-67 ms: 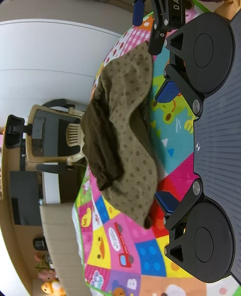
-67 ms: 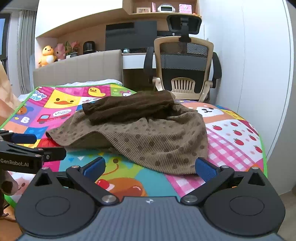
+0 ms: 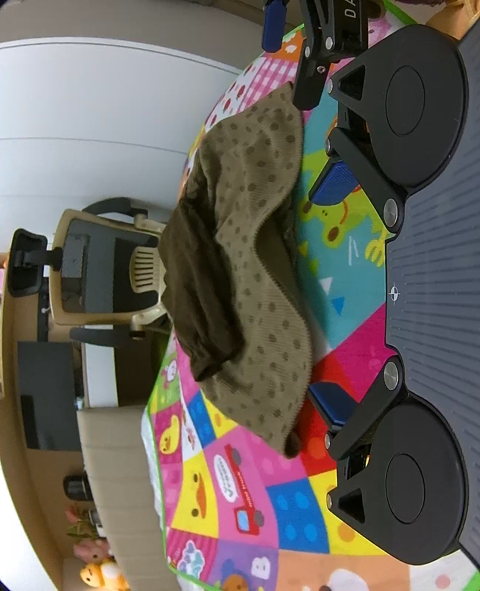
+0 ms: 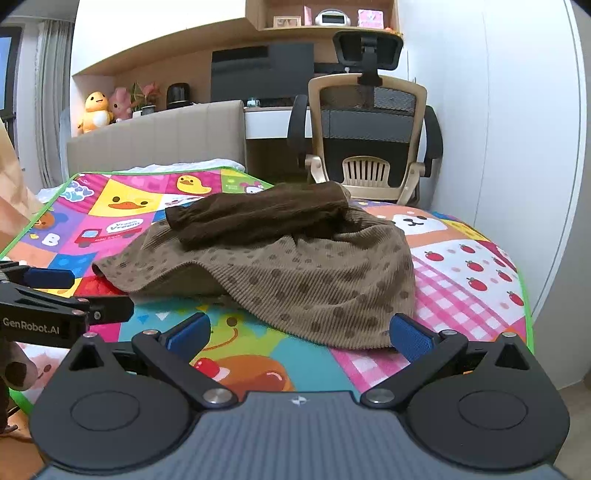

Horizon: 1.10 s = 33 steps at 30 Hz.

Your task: Fold clothes

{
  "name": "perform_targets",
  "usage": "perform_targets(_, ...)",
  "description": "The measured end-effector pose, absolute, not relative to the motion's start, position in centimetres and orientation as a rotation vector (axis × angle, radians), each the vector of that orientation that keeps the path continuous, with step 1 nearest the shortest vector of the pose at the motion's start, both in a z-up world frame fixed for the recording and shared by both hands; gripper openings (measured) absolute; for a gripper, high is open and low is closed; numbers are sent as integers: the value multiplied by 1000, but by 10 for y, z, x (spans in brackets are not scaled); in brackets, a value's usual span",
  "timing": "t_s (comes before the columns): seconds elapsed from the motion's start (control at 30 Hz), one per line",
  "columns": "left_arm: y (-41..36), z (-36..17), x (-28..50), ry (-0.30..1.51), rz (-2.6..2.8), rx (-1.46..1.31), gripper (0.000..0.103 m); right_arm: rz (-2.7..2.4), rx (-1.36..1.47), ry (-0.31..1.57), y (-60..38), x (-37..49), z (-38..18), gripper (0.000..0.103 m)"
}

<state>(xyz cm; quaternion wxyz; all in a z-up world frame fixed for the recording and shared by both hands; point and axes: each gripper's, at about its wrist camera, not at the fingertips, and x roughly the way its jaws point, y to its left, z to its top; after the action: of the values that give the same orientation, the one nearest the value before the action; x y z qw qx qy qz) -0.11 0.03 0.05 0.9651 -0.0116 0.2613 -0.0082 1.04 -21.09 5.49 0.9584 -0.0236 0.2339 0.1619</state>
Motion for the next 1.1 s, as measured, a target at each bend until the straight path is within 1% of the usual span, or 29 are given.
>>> perform_targets(0.1,1,-1,-5,510,-19,2,103,323,-53,462,-214,14,56,103)
perform_targets(0.3,-4,2,1,546,-4,3,103,309,-40,431,-214,11,58,103)
perform_targets(1.1,-3,0,1,565,-6,-8,103,334,-9,480,-218,16,55,103)
